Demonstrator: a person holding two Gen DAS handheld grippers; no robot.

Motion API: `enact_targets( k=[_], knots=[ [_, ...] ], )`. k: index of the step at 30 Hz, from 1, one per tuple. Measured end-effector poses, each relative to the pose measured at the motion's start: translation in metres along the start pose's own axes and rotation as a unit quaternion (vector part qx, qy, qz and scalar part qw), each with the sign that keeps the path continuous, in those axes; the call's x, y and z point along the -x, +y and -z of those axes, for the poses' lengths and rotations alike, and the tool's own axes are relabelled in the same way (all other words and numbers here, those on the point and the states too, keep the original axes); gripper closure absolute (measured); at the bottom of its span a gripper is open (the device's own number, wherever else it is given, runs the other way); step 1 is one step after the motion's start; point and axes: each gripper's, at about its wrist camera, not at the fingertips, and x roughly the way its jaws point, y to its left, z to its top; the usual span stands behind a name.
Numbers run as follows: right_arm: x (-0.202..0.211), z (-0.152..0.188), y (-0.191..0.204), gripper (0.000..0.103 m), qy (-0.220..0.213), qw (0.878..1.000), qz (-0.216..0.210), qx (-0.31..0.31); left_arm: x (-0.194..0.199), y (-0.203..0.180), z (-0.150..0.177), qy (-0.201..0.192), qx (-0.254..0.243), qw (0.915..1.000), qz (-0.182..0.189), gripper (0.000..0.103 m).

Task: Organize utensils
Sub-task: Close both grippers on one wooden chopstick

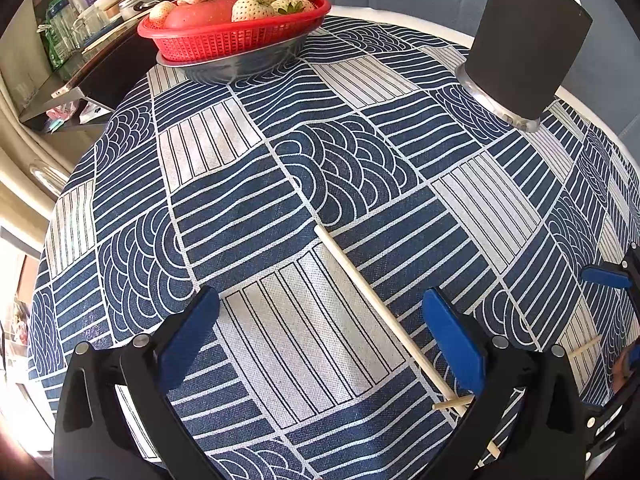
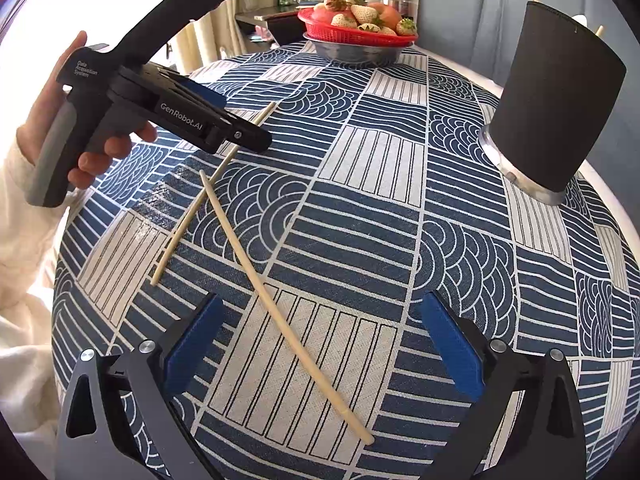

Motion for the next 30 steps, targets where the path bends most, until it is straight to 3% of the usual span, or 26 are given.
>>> enact_targets(
  k=[9, 16, 18, 20, 21, 22, 23, 25, 30],
  knots=[
    [0.001, 0.003, 0.0, 0.007, -0.005, 1.0, 0.0, 0.003, 0.005, 0.001, 0.014, -0.044, -0.011, 0.9989, 0.006, 0.004],
    [0.0, -0.002, 0.001, 0.007, 0.017, 1.0, 0.016, -0.018, 0.006, 0.001, 0.017, -0.025, 0.0, 0.9997, 0.001, 0.005],
    [0.001, -0.001, 0.002, 0.009, 0.024, 0.999, 0.026, -0.026, 0.009, 0.001, 0.02, -0.022, -0.006, 0.9997, 0.004, 0.01],
    [0.005, -0.004, 0.005, 0.028, 0.029, 0.999, 0.016, -0.016, 0.017, 0.002, 0.022, -0.017, -0.019, 0.9996, 0.012, 0.032],
    [0.009, -0.006, 0.006, 0.076, 0.031, 0.999, 0.008, -0.01, 0.021, 0.004, 0.023, -0.015, -0.023, 0.9995, 0.016, 0.058],
    [0.011, -0.007, 0.005, 0.096, 0.046, 0.999, 0.006, -0.009, 0.024, 0.006, 0.024, -0.007, -0.028, 0.9993, 0.025, 0.084],
    [0.011, -0.006, 0.006, 0.097, 0.055, 0.998, 0.004, 0.004, 0.026, 0.007, 0.026, 0.003, -0.036, 0.9987, 0.035, 0.094],
    [0.012, -0.002, 0.005, 0.098, 0.062, 0.998, 0.004, 0.012, 0.027, 0.015, 0.028, 0.016, -0.033, 0.998, 0.052, 0.098],
    [0.022, 0.014, -0.018, 0.098, 0.058, 0.996, -0.019, -0.059, 0.027, 0.03, 0.033, 0.018, -0.014, 0.9967, 0.078, 0.099]
  ],
)
